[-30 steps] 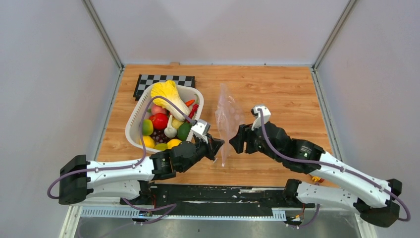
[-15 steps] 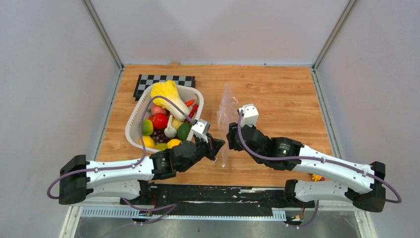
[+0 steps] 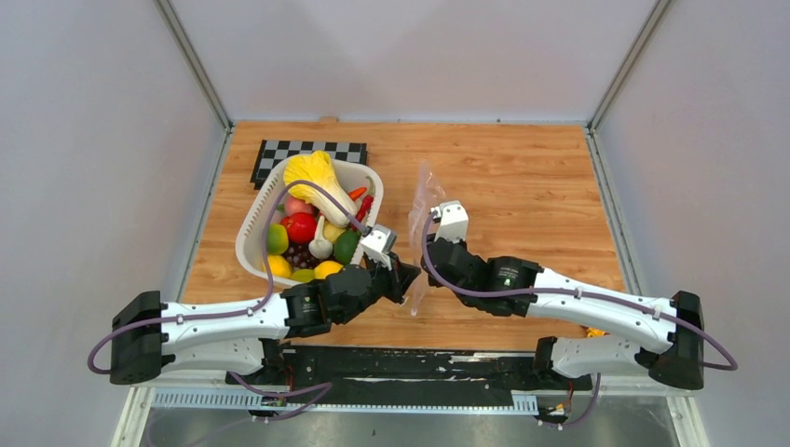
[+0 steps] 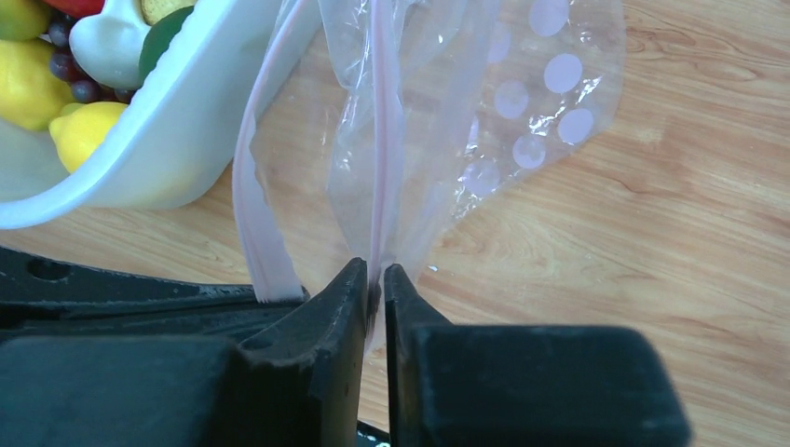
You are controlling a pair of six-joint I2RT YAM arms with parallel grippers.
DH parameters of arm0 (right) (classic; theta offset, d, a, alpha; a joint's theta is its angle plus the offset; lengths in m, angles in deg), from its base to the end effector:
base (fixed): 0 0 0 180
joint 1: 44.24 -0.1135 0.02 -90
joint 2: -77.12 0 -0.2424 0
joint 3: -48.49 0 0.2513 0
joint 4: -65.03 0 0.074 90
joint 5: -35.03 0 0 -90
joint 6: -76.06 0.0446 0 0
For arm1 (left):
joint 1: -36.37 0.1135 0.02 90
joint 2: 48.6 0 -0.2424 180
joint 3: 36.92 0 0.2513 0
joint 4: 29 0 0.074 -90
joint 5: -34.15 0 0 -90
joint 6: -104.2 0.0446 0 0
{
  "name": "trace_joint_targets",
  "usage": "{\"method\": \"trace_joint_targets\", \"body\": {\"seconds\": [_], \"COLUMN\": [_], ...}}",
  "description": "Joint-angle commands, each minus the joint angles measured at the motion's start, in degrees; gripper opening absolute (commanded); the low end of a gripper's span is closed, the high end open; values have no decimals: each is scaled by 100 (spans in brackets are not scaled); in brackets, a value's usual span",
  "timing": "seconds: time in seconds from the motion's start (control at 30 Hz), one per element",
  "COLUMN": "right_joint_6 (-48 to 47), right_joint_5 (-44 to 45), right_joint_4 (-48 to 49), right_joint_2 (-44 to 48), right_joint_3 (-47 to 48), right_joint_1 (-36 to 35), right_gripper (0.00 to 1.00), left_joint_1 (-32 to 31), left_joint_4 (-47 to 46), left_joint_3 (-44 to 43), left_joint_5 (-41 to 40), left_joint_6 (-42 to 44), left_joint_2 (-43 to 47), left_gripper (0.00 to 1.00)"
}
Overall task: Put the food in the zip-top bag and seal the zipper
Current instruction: Open the zipper of the food storage bag at the center of the board.
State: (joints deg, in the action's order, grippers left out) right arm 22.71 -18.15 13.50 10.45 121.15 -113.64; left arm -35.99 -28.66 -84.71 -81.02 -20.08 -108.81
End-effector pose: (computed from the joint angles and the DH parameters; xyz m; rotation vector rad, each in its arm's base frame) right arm 0.1133 0.2253 0.2840 -0.3289 2.1674 0.2744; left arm 0.0958 -0.2387 0.2446 0.2907 1.8502 -0.9354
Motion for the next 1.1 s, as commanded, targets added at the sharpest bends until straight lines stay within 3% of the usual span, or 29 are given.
{"method": "trace_joint_targets", "body": {"seconds": [0.0,0.1,0.23,0.47,0.63,0.77,0.8,0.83,0.87,0.97,1.07], "right_joint_6": [141,-122,-135,552,1032,352,205,134,102,133,-280], "right_joint_5": [28,-224,-146,1054,1571,1141,961,773,703,657,384], "right_joint_4": [-130,-6,-455,-2317,-3666,-3192,-2991,-2792,-2666,-2648,-2324], "right_joint_2": [216,412,656,1082,504,132,103,80,52,-9,28], "right_joint_3": [-55,-138,-77,562,1442,1690,1672,1624,1580,1518,1364], "right_joint_1": [-5,-11,-9,-11,-11,-4,-16,-8,-7,-16,-4], "right_gripper": [8,0,0,0,0,0,0,0,0,0,0], "left_joint_1": [-16,-15,6,345,406,440,455,465,474,558,804], "left_joint_4": [305,416,907,1417,1437,1022,950,869,811,608,388], "left_joint_3": [-262,-235,-324,-423,-668,-725,-765,-794,-833,-878,-903], "left_joint_5": [-301,-434,-802,-770,-369,79,270,410,530,810,1200], "left_joint_6": [-17,-31,-60,-26,76,112,152,184,210,249,140], "left_joint_2": [204,245,257,542,195,-89,-140,-187,-219,-307,-446], "left_gripper": [0,0,0,0,0,2,13,34,41,56,60]}}
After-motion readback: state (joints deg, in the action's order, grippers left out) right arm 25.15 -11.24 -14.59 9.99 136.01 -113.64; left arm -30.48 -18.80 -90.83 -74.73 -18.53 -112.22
